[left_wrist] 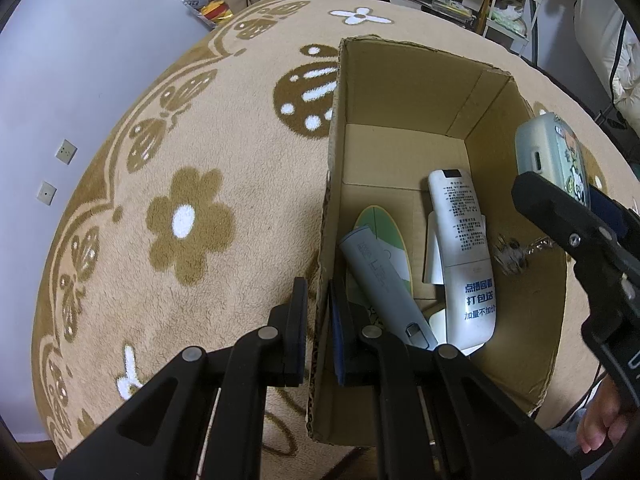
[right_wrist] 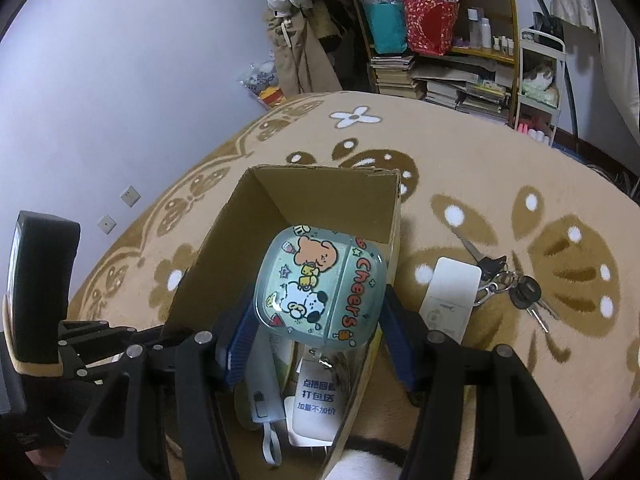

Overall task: Organize rigid objects
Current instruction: 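Carry the keychain case over the box with the right gripper, then lower the keychain case into the box and open the right gripper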

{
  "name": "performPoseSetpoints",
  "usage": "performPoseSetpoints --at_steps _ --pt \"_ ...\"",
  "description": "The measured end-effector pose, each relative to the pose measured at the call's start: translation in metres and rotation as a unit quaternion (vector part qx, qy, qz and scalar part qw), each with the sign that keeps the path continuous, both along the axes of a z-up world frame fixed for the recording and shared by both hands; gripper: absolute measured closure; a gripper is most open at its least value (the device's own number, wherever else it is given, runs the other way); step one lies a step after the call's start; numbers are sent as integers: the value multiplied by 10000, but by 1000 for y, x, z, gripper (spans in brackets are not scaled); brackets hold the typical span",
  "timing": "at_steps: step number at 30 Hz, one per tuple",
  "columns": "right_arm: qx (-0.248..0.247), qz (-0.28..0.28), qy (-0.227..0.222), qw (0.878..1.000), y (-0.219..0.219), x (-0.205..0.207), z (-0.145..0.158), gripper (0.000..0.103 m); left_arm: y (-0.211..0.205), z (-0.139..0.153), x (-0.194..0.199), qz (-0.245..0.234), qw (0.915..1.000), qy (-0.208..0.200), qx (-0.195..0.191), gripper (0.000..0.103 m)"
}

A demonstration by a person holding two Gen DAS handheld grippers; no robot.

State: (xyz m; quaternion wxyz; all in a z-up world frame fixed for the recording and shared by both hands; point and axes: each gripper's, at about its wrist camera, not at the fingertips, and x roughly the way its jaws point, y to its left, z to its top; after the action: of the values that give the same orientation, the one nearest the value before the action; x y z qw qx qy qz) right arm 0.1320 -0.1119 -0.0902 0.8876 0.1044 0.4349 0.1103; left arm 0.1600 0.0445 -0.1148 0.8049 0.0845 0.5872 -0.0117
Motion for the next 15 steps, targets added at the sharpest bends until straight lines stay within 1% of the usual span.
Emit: performPoseSetpoints --at_steps 4,7,9,12,14,15 --pt "-154 58 -25 9999 4 0 1 40 0 0 0 -3 10000 2 -4 92" --pt "-167 79 -48 9998 6 0 2 40 0 0 0 -1 10000 1 -7 92" --pt "-158 119 -103 9998 7 -1 6 40 0 0 0 -8 10000 22 -68 92" --pt "-241 89 -177 9995 7 -3 13 38 -1 0 1 -6 10000 24 -1 92" --pt "-263 33 -196 9995 4 -4 17 28 -1 0 0 -4 10000 12 -5 92" --pt "-275 -13 -198 9994 2 -5 17 19 -1 0 0 -4 10000 12 -5 92"
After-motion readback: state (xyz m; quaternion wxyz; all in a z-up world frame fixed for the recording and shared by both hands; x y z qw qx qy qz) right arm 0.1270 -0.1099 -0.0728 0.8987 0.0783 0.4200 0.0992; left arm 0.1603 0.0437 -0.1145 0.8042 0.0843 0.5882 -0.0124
